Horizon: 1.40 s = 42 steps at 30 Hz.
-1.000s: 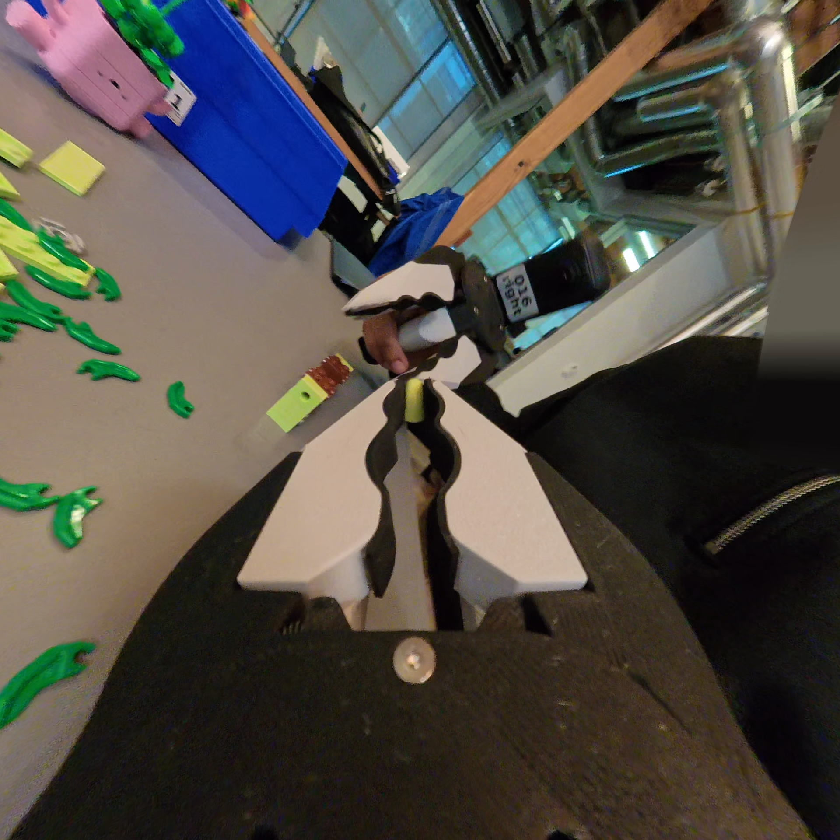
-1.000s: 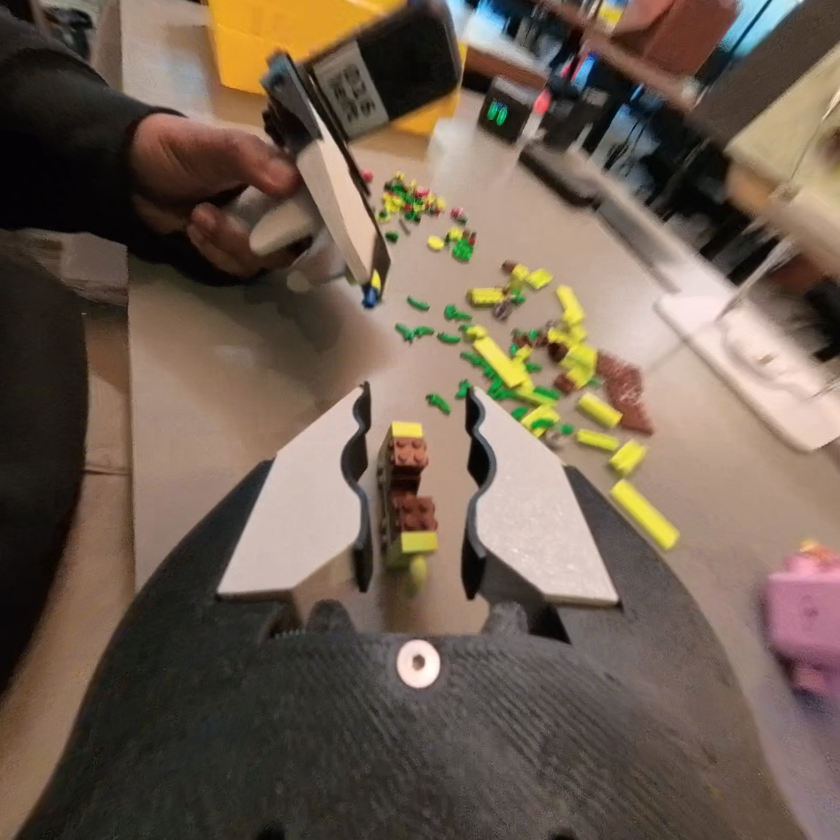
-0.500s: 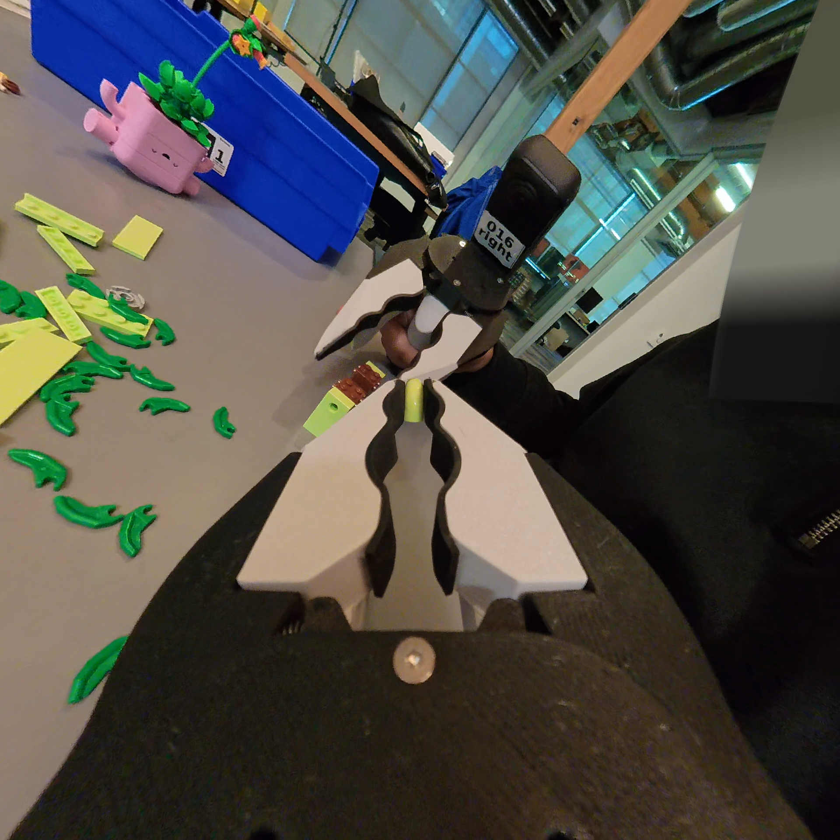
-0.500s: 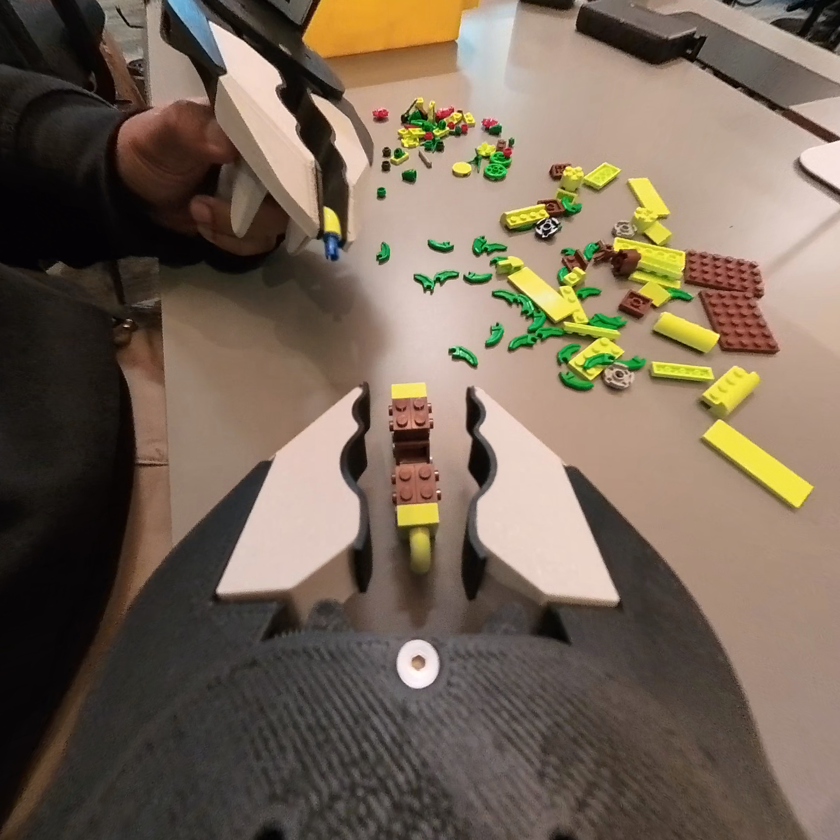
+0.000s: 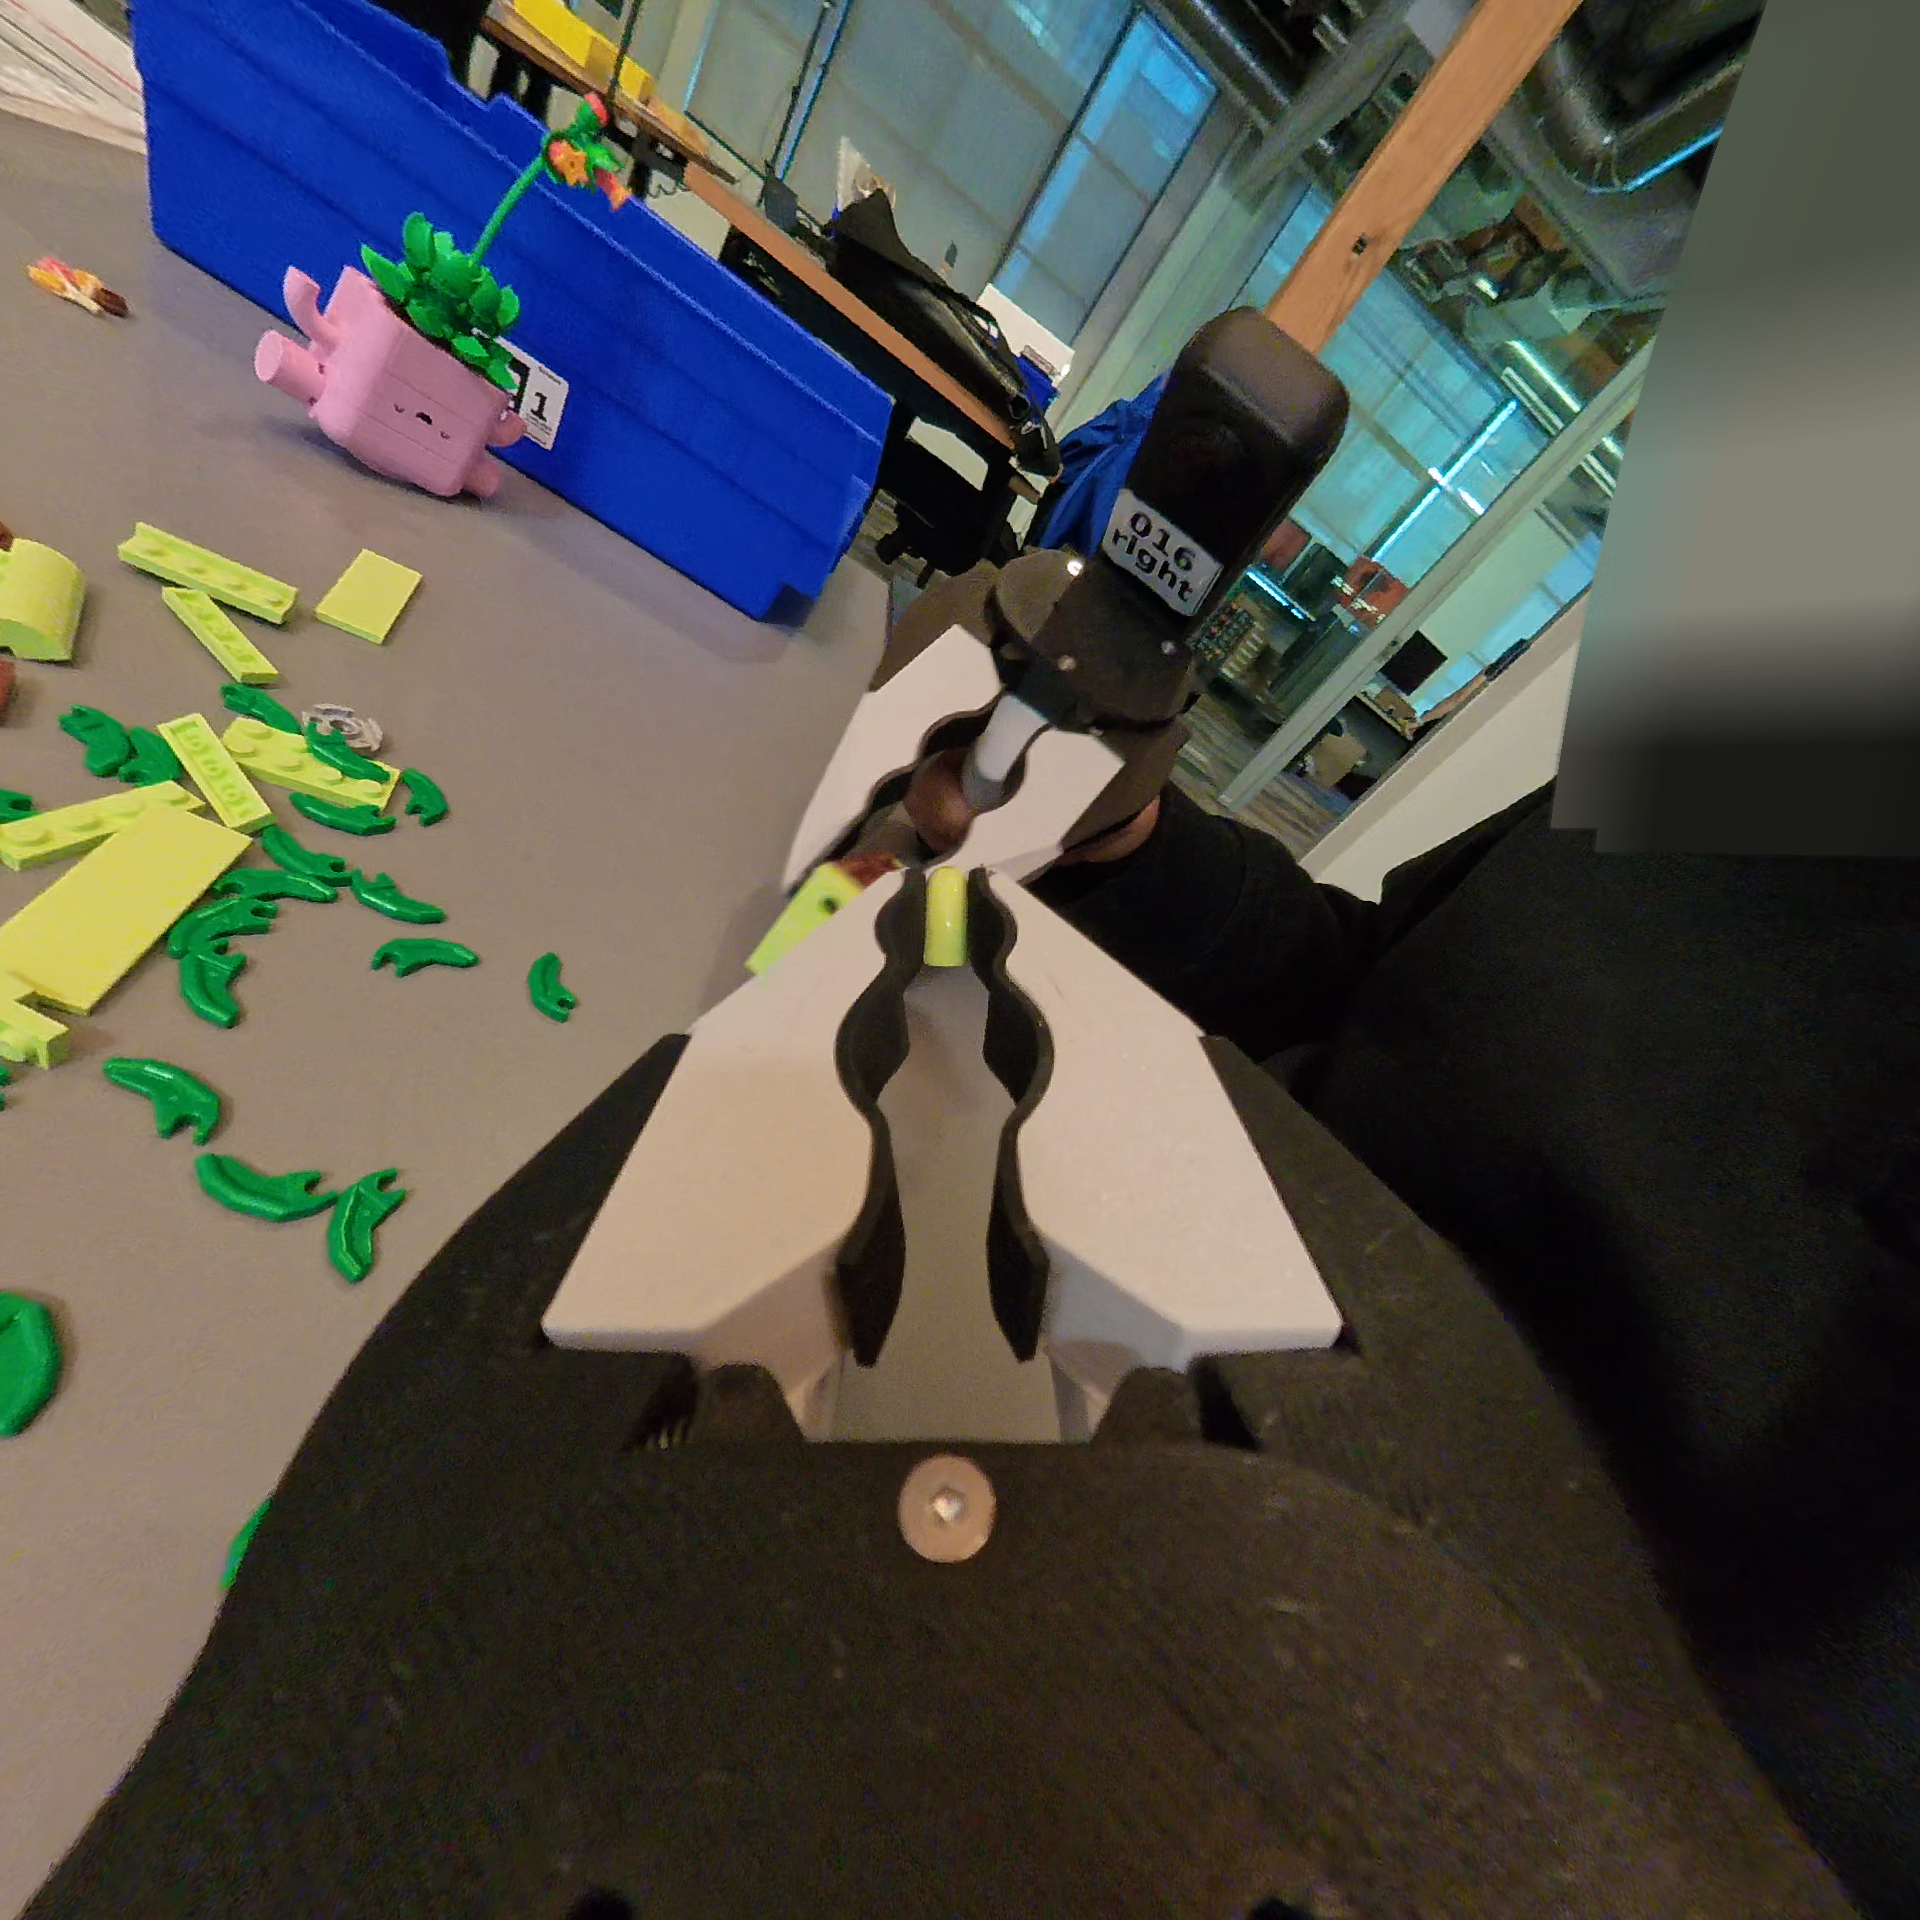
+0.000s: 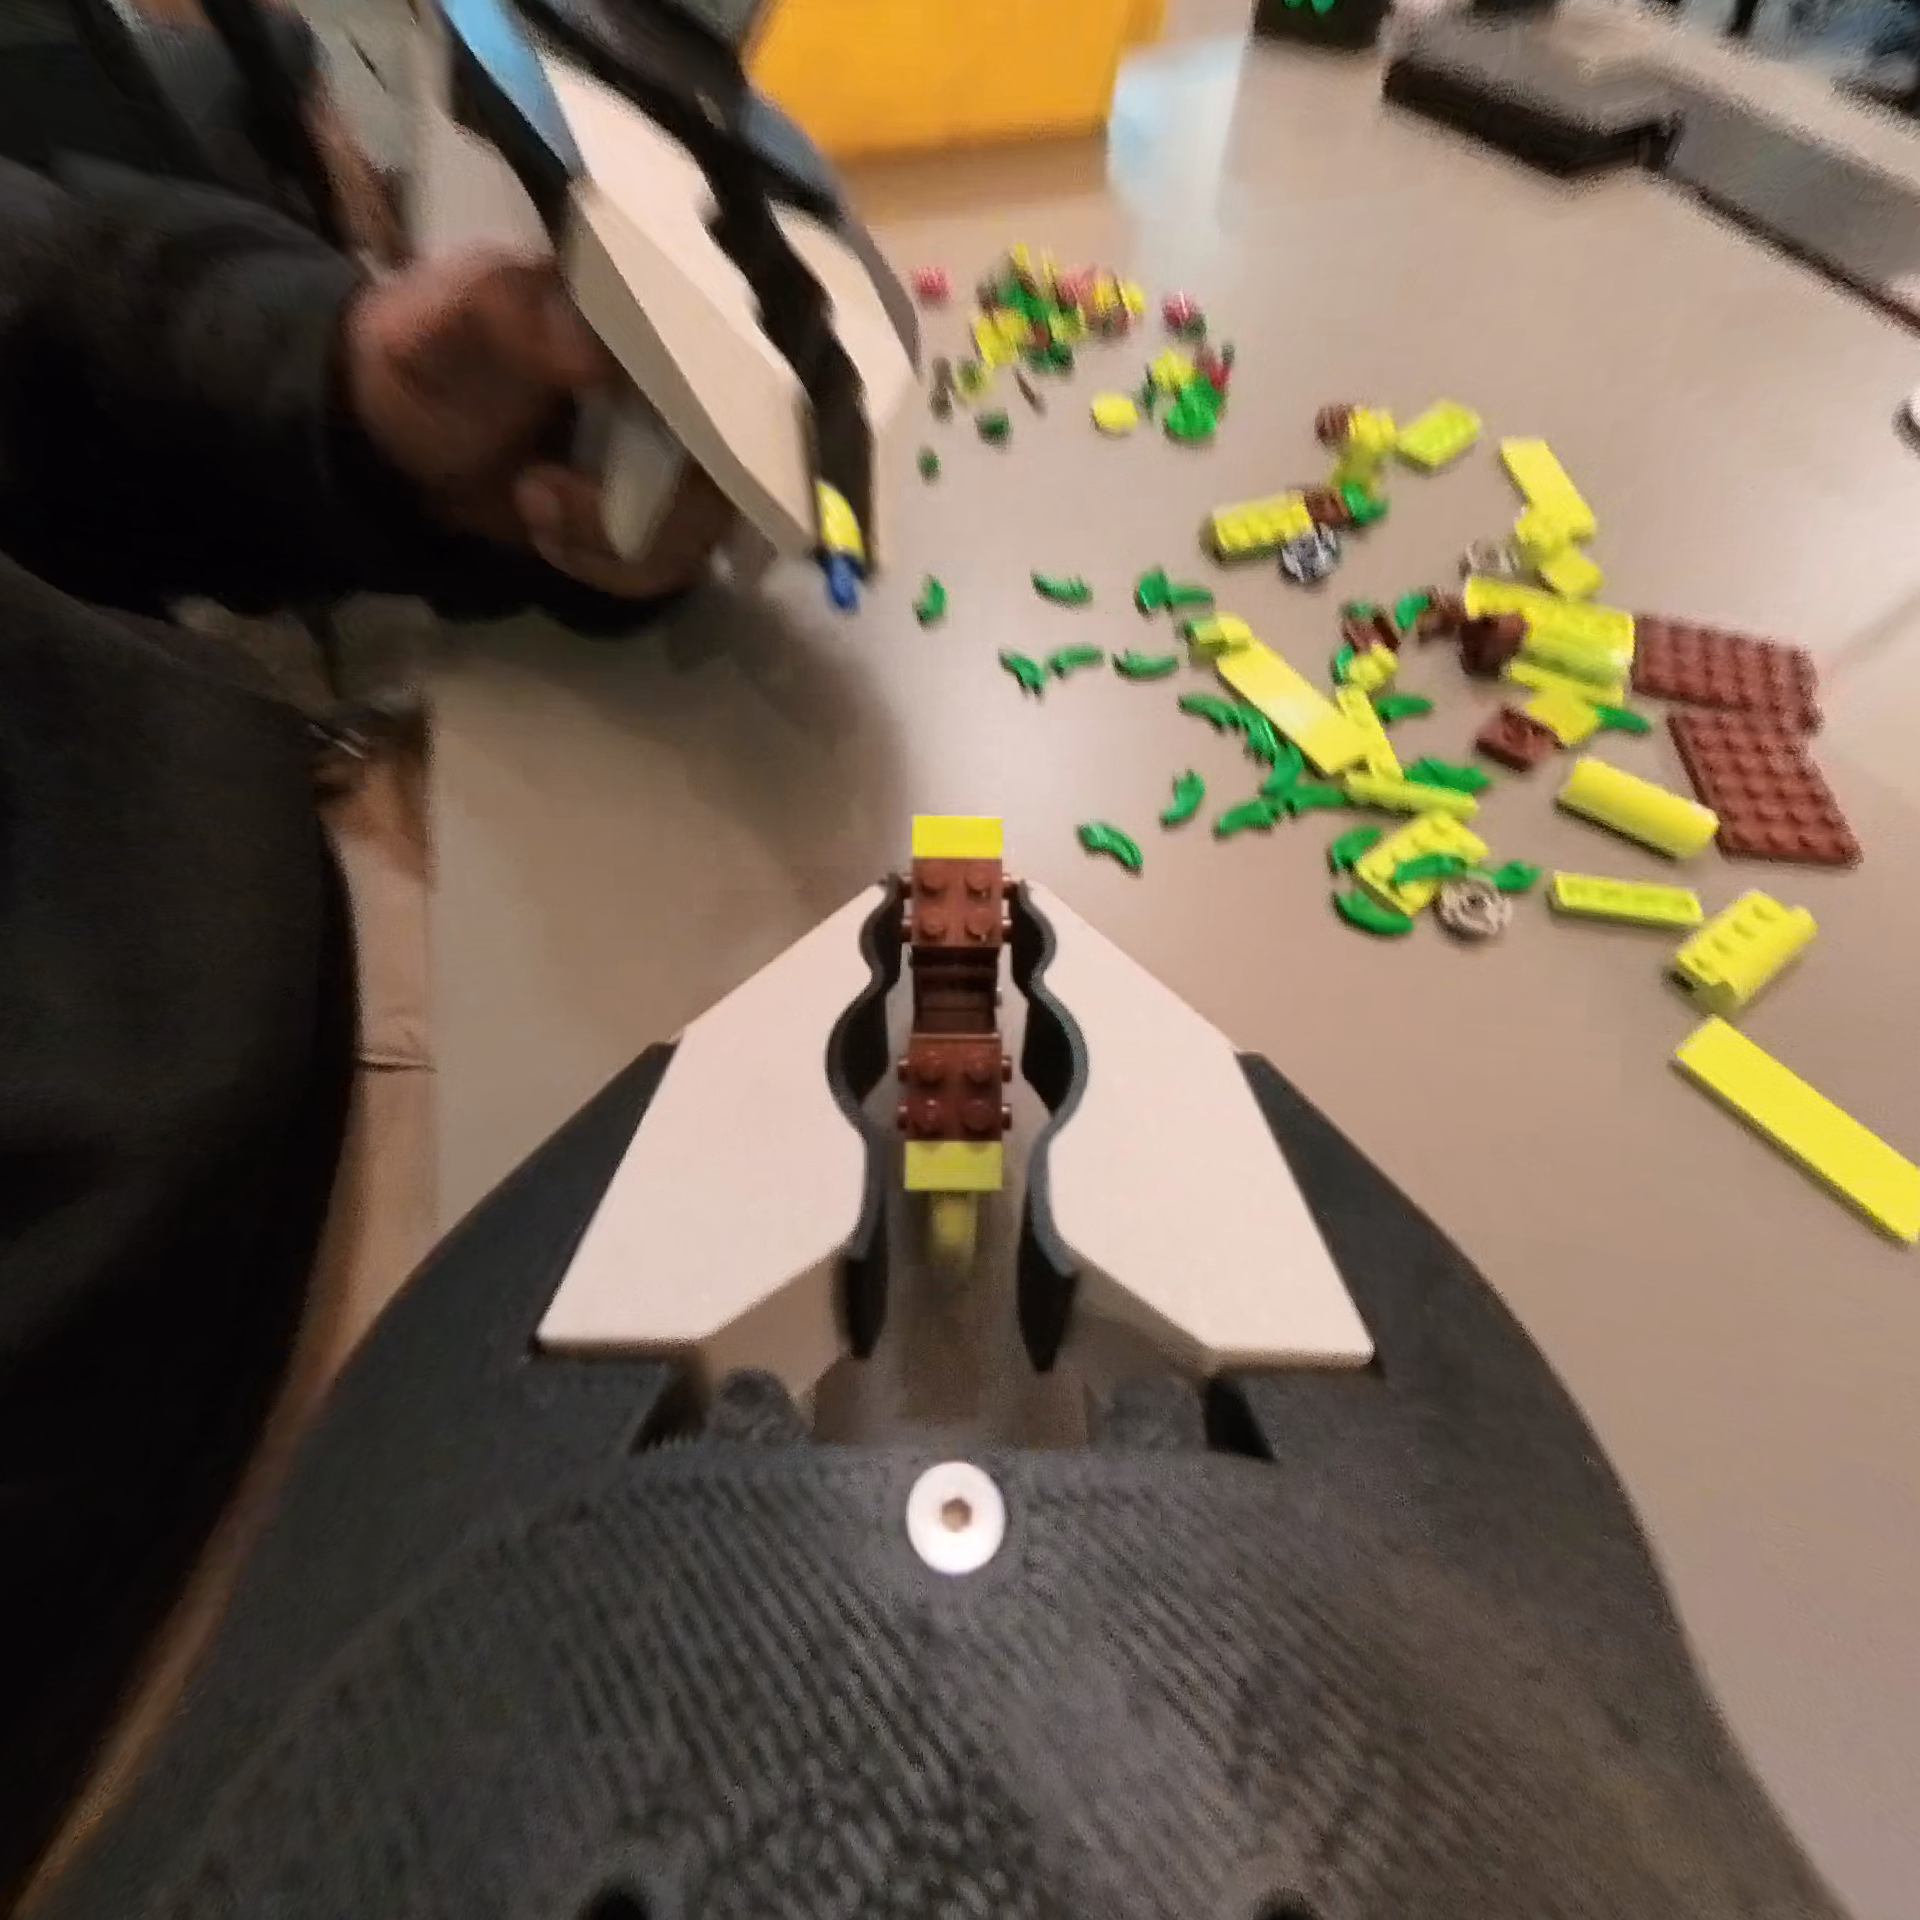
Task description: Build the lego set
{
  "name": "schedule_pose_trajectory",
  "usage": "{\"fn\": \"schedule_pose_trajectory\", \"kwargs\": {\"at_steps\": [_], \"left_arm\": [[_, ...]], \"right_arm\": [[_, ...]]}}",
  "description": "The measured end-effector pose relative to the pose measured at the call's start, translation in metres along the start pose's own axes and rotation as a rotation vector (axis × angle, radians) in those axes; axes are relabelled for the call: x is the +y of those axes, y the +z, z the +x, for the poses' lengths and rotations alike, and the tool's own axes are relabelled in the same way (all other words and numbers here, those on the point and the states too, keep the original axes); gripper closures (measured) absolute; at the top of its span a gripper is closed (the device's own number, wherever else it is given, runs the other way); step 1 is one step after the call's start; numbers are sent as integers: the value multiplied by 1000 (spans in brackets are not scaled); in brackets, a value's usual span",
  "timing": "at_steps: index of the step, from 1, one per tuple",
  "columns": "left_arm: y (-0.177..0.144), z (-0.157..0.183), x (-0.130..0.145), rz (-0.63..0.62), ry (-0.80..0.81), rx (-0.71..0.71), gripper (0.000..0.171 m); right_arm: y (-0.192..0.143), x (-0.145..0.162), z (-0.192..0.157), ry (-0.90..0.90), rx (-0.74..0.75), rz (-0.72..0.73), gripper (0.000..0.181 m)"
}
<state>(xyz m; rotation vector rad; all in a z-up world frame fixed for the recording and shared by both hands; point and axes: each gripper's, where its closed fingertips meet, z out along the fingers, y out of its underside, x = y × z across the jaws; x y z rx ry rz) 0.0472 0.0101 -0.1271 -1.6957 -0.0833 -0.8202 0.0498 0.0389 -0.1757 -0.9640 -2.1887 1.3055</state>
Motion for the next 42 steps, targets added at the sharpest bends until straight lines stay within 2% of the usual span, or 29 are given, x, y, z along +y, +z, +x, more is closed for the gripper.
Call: {"fn": "schedule_pose_trajectory", "kwargs": {"at_steps": [3, 7, 10, 23, 35, 42], "left_arm": [[-1, 4, -2, 5, 42, 1, 166], [2, 15, -1, -3, 105, 23, 166], [5, 24, -1, -2, 137, 43, 166], [11, 24, 13, -104, 150, 38, 165], [13, 30, 13, -106, 85, 62, 165], [15, 29, 14, -117, 143, 19, 165]], "right_arm": [[-14, -30, -19, 91, -160, 198, 164], [-25, -43, -30, 205, -303, 301, 164], [-21, -41, -36, 209, -332, 273, 164], [-16, -35, -43, 186, -344, 221, 164], [-21, -37, -46, 185, -374, 240, 164], [-22, -35, -46, 202, -387, 228, 165]]}}
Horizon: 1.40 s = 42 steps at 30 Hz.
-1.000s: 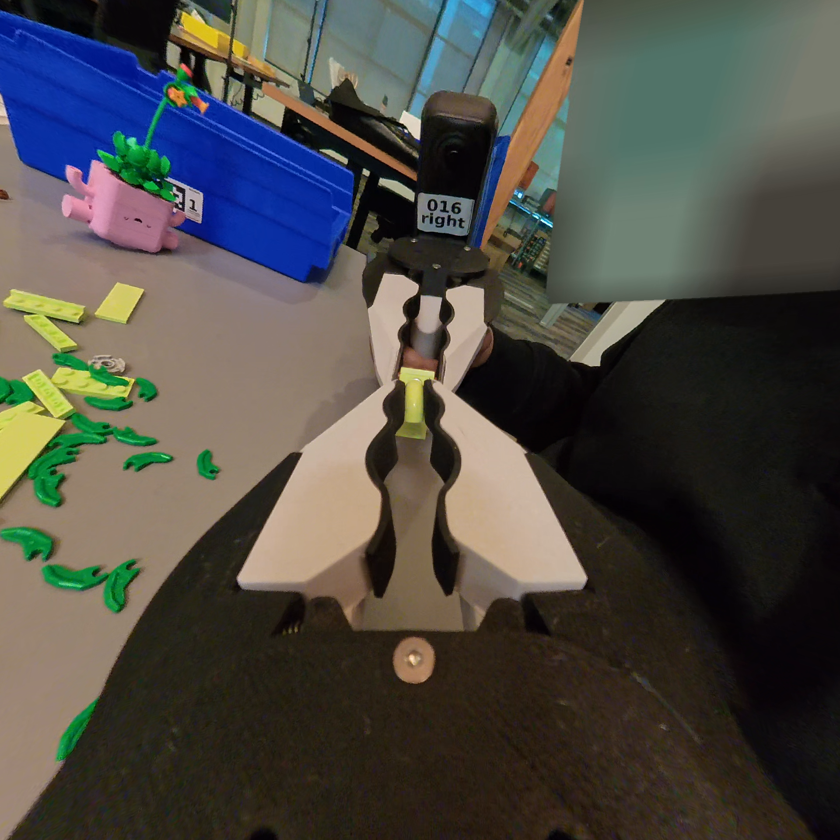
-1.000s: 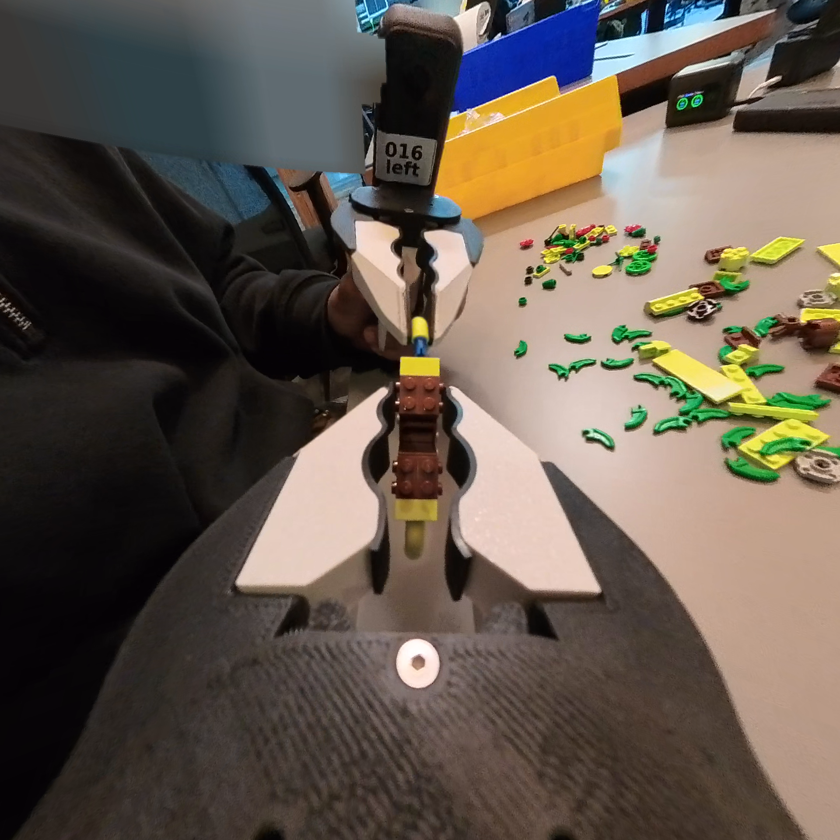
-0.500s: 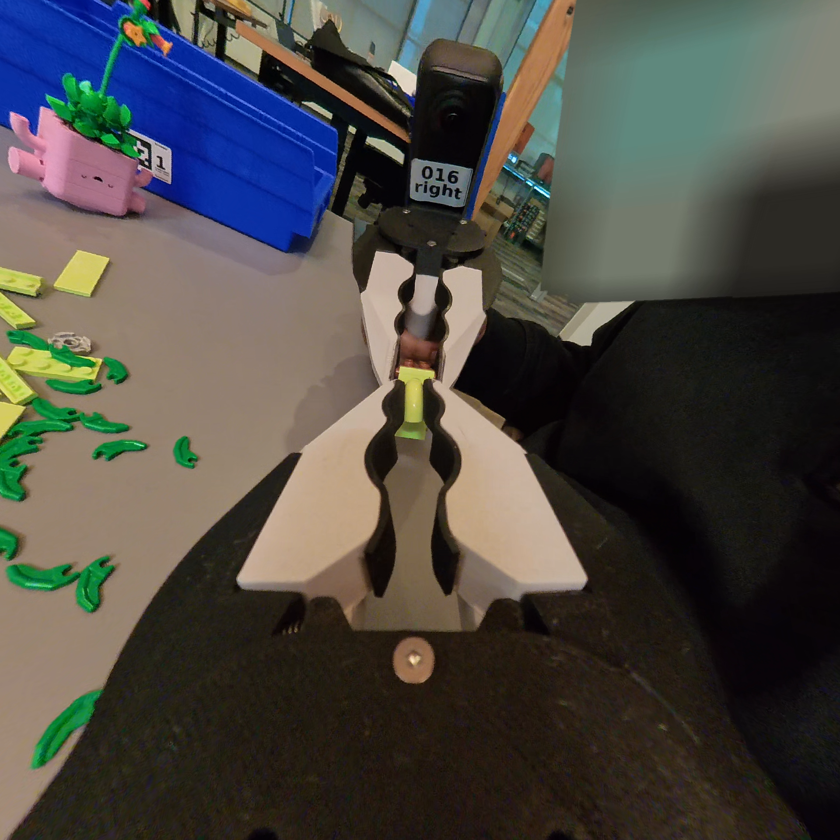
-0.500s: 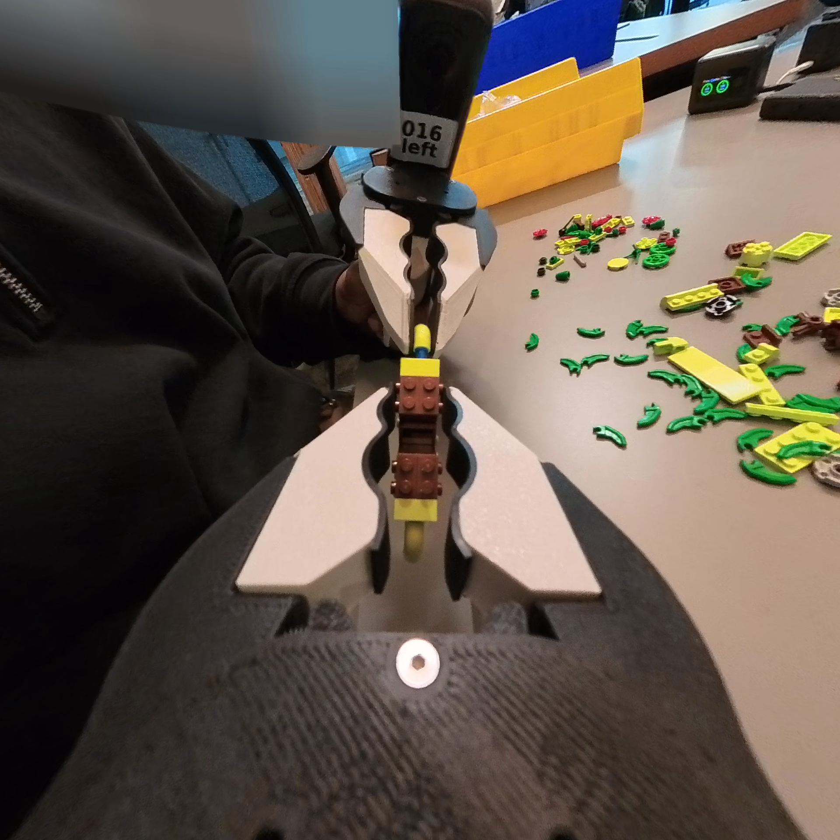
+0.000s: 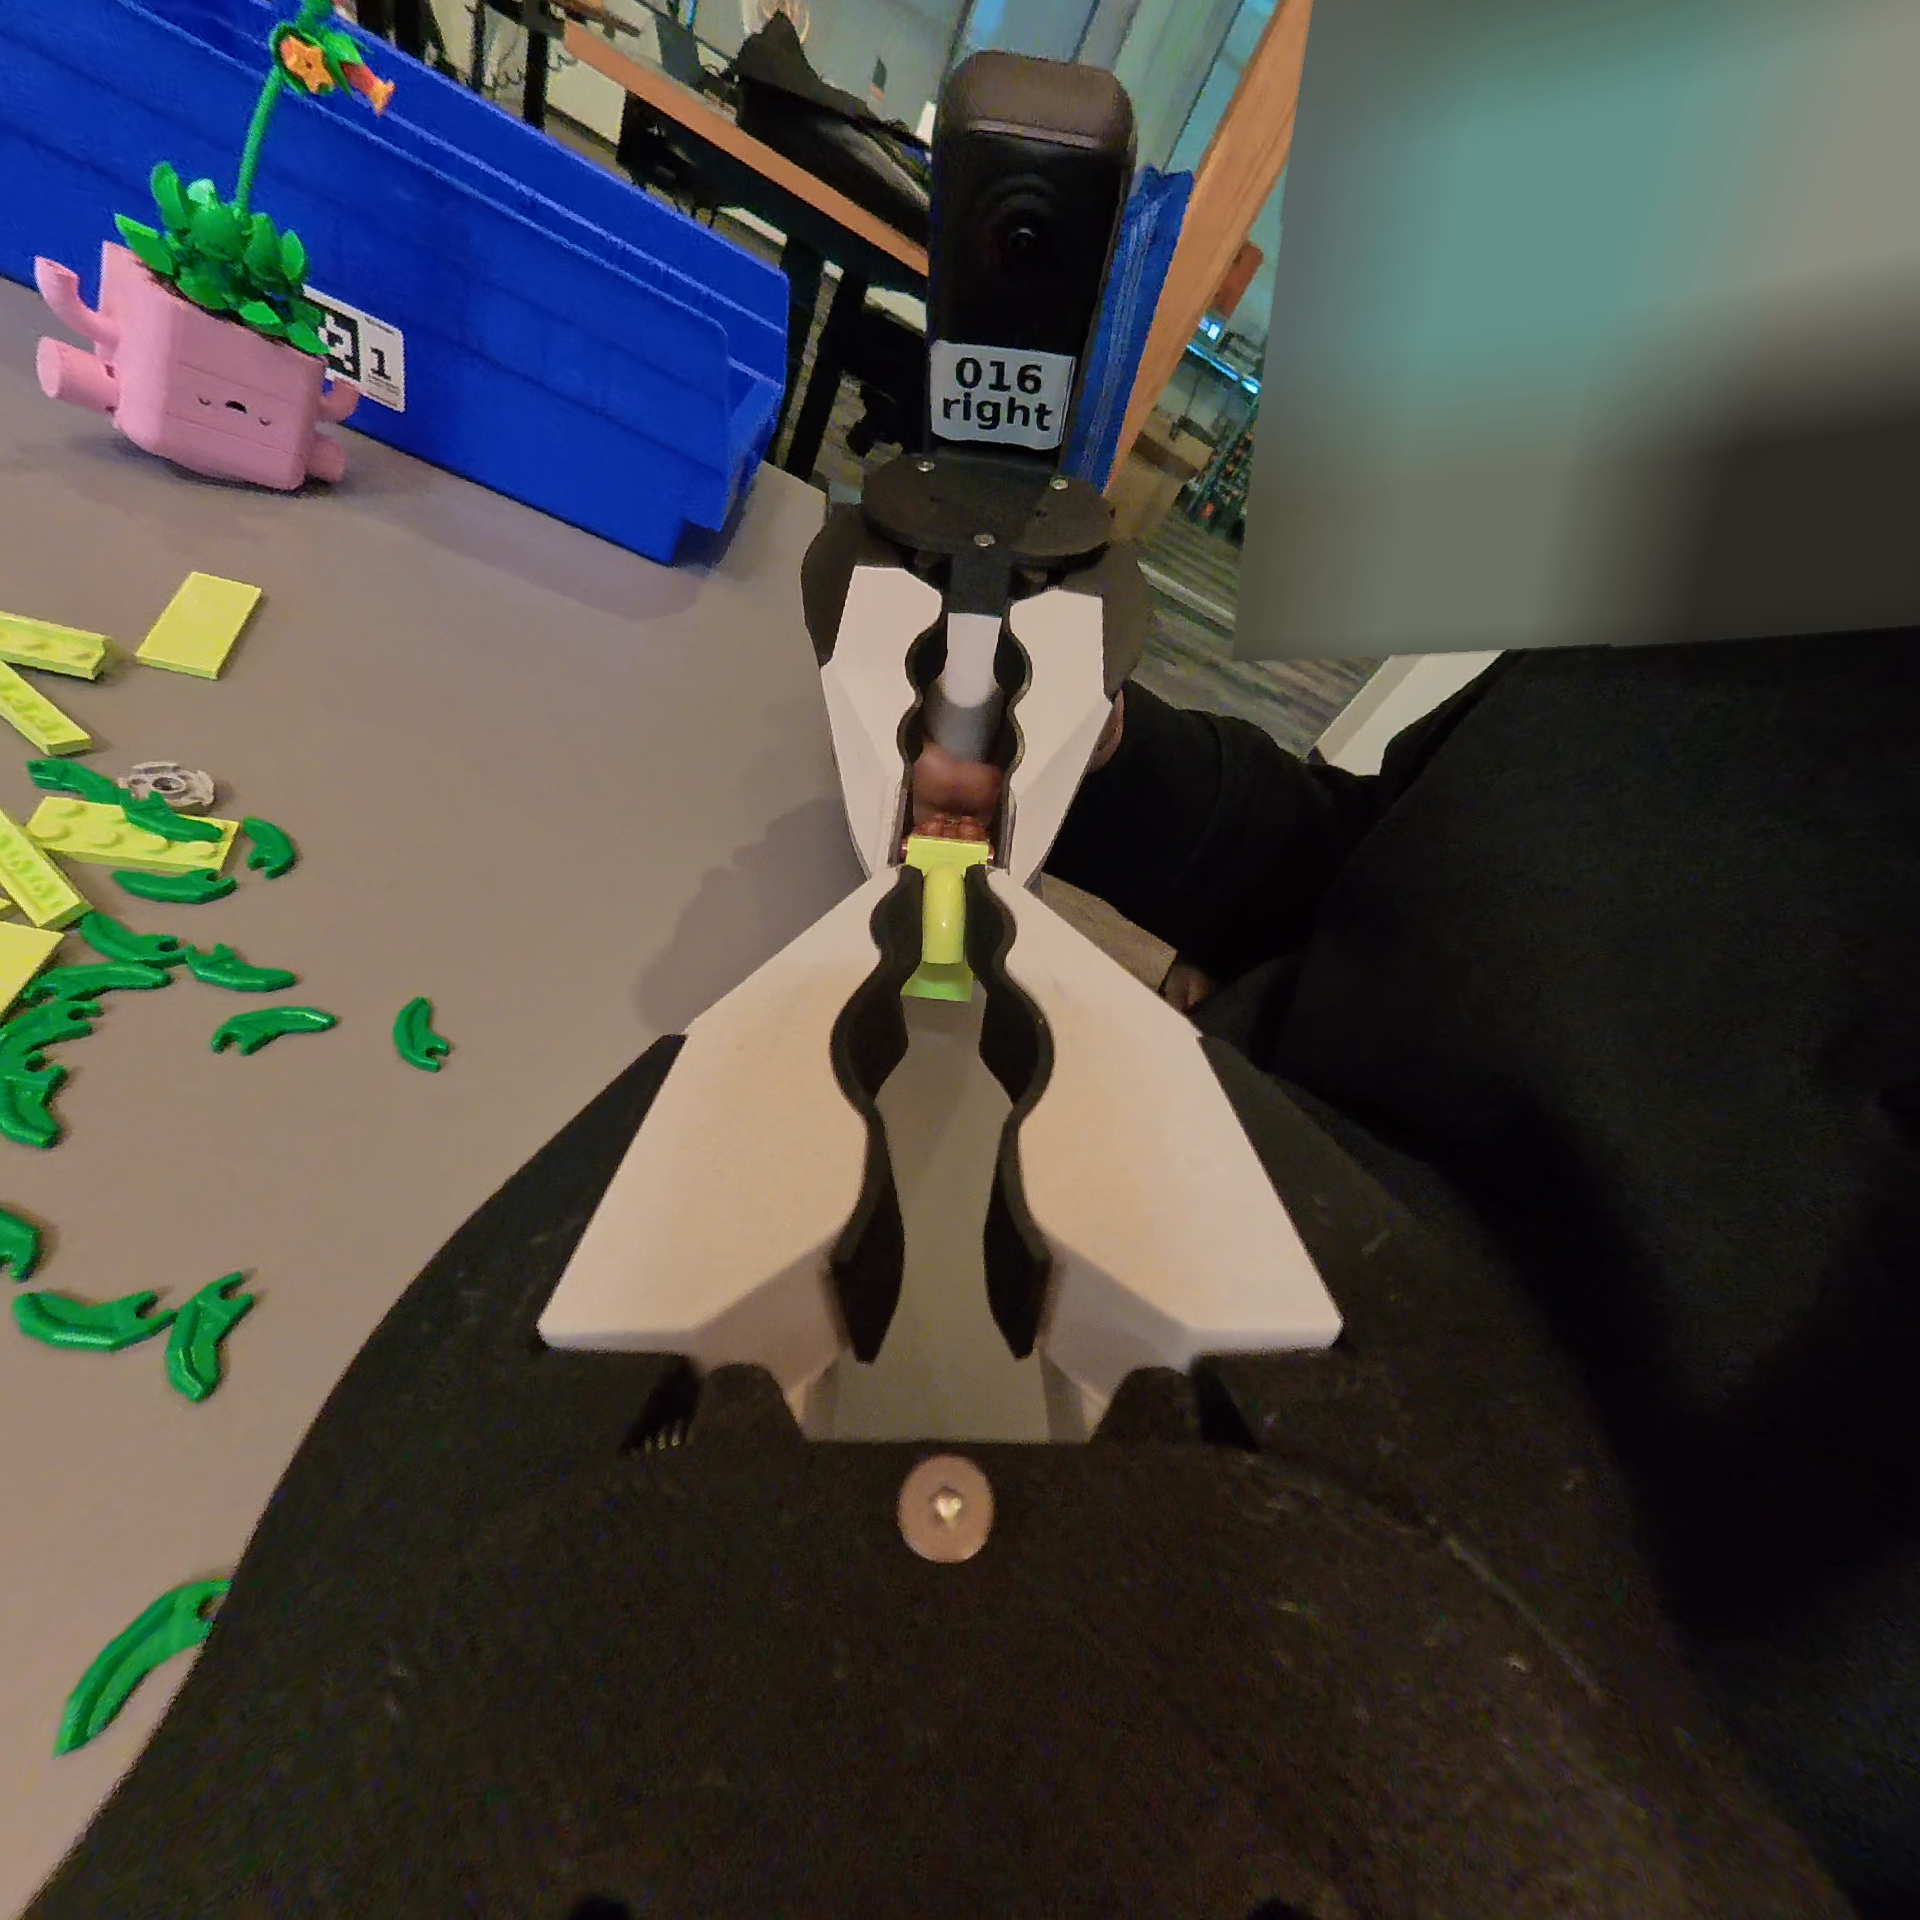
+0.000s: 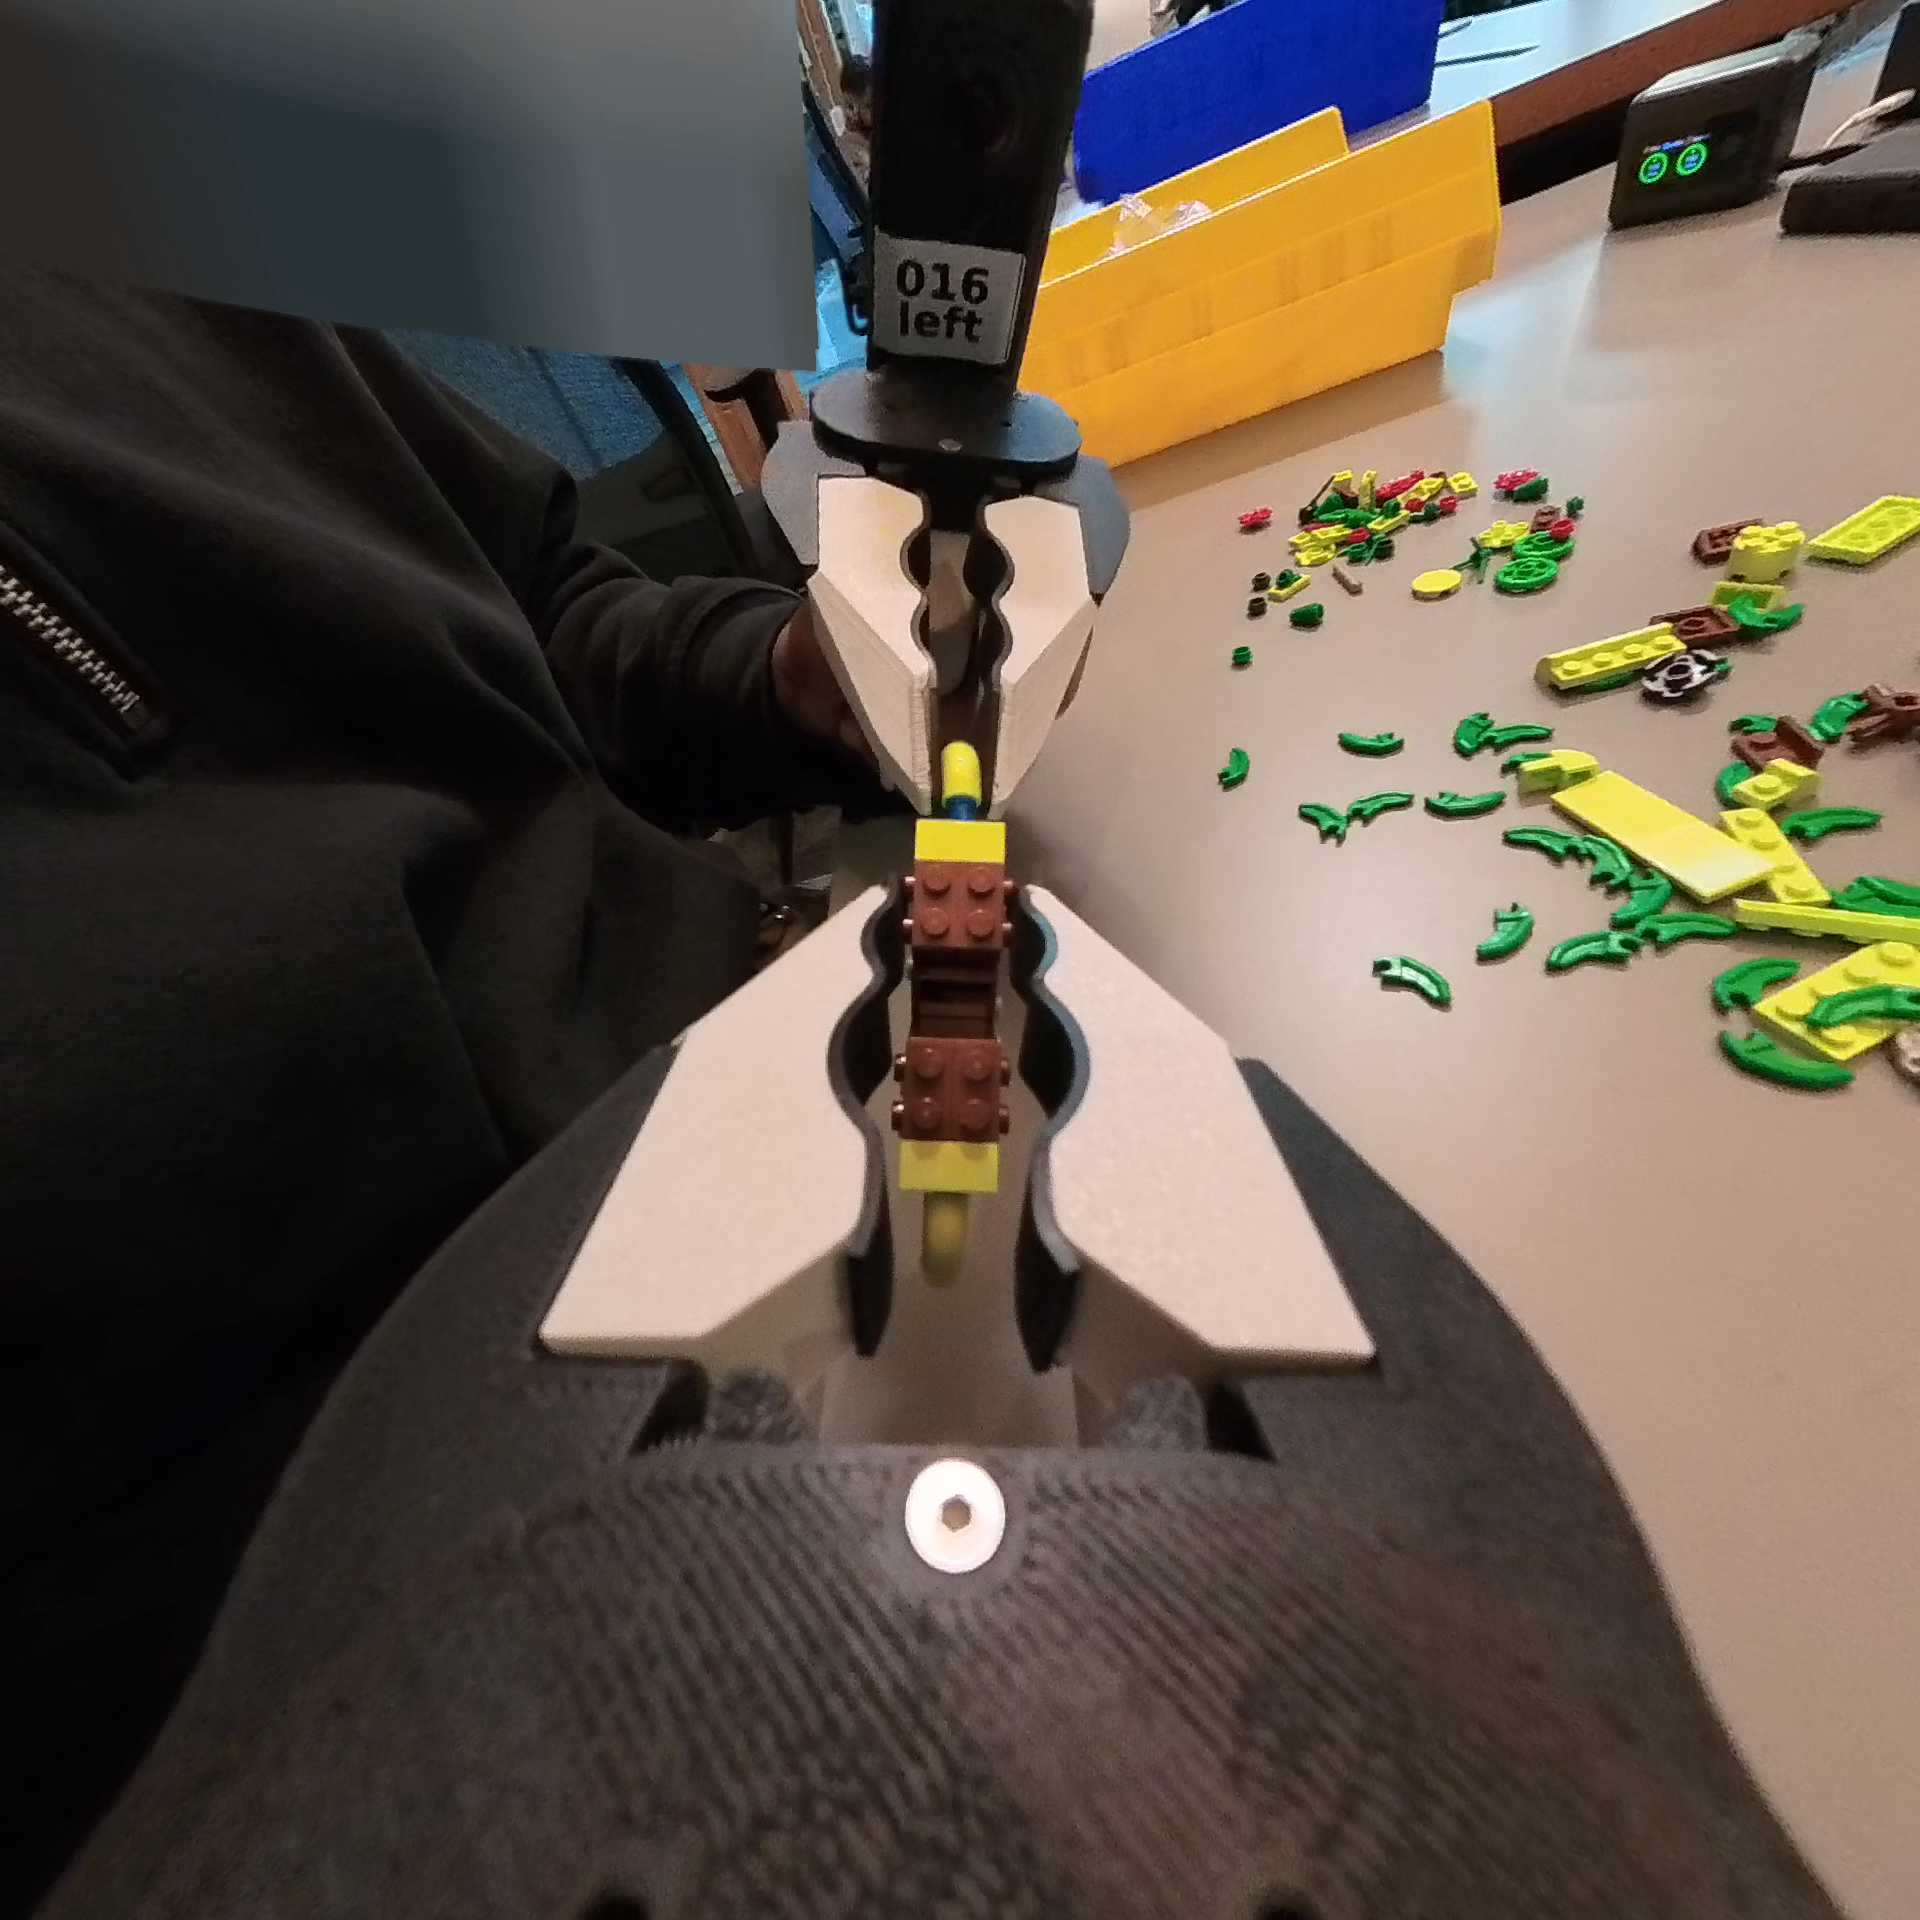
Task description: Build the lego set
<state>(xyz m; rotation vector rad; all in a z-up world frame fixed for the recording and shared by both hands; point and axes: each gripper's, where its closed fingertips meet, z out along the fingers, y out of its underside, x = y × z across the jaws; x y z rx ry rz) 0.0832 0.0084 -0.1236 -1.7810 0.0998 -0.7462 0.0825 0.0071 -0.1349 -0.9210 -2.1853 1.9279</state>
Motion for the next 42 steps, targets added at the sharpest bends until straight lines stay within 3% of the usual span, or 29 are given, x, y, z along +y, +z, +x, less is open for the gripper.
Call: {"fn": "schedule_pose_trajectory", "kwargs": {"at_steps": [21, 28, 38, 42], "left_arm": [[4, 7, -7, 47, -38, 49, 165], [-1, -6, 19, -160, 58, -48, 164], [1, -3, 15, -117, 18, -5, 165], [1, -2, 21, -156, 30, -10, 165]], "right_arm": [[3, 1, -6, 6, -39, -7, 165], [10, 20, 5, -30, 50, -143, 164], [7, 17, 1, -24, 19, -122, 164], [8, 22, 1, -30, 18, -154, 165]]}}
